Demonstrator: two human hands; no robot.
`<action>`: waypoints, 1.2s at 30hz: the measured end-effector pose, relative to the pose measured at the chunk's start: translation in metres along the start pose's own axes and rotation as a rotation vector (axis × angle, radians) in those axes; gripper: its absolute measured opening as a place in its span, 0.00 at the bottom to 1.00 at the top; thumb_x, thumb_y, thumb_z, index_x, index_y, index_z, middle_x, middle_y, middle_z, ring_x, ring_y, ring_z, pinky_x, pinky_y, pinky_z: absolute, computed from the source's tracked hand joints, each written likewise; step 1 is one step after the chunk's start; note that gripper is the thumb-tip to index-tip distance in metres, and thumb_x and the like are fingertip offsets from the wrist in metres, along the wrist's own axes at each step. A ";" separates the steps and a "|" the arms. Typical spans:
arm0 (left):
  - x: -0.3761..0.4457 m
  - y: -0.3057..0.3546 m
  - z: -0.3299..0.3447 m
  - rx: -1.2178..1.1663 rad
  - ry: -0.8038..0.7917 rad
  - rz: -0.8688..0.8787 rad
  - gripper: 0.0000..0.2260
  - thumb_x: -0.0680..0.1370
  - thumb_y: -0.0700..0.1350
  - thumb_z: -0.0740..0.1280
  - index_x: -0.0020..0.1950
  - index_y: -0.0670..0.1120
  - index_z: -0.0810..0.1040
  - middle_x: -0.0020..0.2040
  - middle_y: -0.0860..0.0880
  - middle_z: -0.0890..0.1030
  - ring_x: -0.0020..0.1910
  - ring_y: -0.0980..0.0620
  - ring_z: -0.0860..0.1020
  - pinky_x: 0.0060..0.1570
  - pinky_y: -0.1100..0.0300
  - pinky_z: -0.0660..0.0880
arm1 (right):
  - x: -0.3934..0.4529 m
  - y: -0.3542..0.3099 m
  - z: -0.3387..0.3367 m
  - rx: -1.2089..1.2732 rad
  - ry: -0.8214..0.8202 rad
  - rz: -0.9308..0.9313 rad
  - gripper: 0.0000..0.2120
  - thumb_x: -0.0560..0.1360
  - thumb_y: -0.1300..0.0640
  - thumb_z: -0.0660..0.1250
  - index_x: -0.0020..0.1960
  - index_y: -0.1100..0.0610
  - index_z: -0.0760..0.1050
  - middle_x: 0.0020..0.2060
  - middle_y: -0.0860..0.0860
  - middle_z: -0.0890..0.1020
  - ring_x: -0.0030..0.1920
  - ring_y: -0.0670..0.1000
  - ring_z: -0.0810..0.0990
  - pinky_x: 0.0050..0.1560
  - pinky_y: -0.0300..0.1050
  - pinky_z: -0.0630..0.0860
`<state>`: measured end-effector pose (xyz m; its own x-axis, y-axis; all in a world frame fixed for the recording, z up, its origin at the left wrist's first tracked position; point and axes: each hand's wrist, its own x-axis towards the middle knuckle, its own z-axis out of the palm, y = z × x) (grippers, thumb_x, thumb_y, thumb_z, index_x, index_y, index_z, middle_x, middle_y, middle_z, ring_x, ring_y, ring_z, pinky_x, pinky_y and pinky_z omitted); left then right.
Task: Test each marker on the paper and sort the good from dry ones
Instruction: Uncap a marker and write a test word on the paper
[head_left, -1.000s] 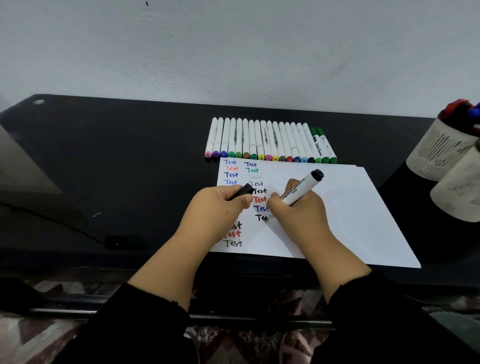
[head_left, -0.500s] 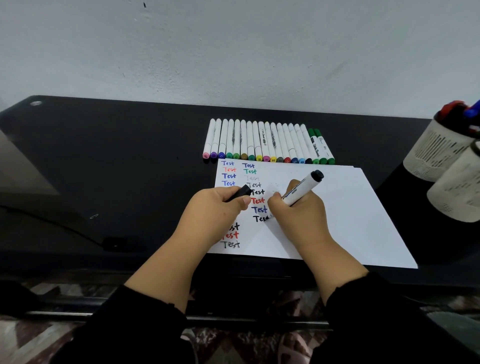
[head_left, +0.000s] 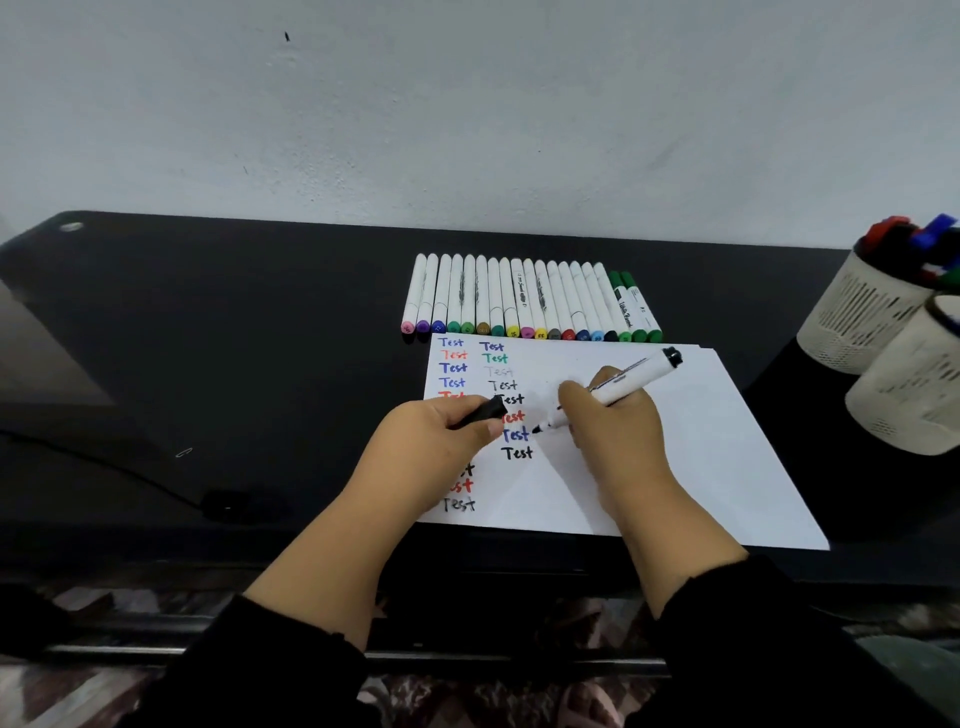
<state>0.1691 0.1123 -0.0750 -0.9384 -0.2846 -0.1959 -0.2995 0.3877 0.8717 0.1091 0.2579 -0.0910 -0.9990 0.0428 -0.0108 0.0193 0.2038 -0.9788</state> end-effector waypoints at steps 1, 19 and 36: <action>0.000 0.000 0.000 0.013 -0.011 0.005 0.16 0.76 0.51 0.68 0.63 0.55 0.76 0.41 0.64 0.74 0.41 0.63 0.73 0.35 0.71 0.66 | 0.002 -0.002 -0.002 0.092 -0.006 0.055 0.16 0.72 0.62 0.65 0.29 0.54 0.63 0.22 0.48 0.72 0.26 0.47 0.67 0.32 0.41 0.64; -0.003 0.012 0.017 -0.023 -0.072 0.084 0.11 0.75 0.49 0.69 0.57 0.59 0.79 0.40 0.64 0.78 0.43 0.63 0.75 0.40 0.70 0.70 | 0.000 -0.012 -0.006 0.384 -0.295 0.104 0.17 0.76 0.56 0.66 0.31 0.55 0.65 0.20 0.48 0.68 0.22 0.45 0.63 0.23 0.36 0.60; -0.012 0.024 0.022 0.109 -0.022 0.157 0.09 0.78 0.47 0.65 0.40 0.61 0.77 0.45 0.51 0.82 0.48 0.50 0.77 0.49 0.54 0.74 | 0.006 -0.014 0.002 0.408 -0.108 0.229 0.13 0.75 0.63 0.57 0.33 0.53 0.61 0.27 0.52 0.66 0.23 0.46 0.63 0.23 0.35 0.61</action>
<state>0.1695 0.1439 -0.0615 -0.9782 -0.1945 -0.0725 -0.1653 0.5192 0.8385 0.1027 0.2538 -0.0777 -0.9697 -0.0647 -0.2354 0.2437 -0.2005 -0.9489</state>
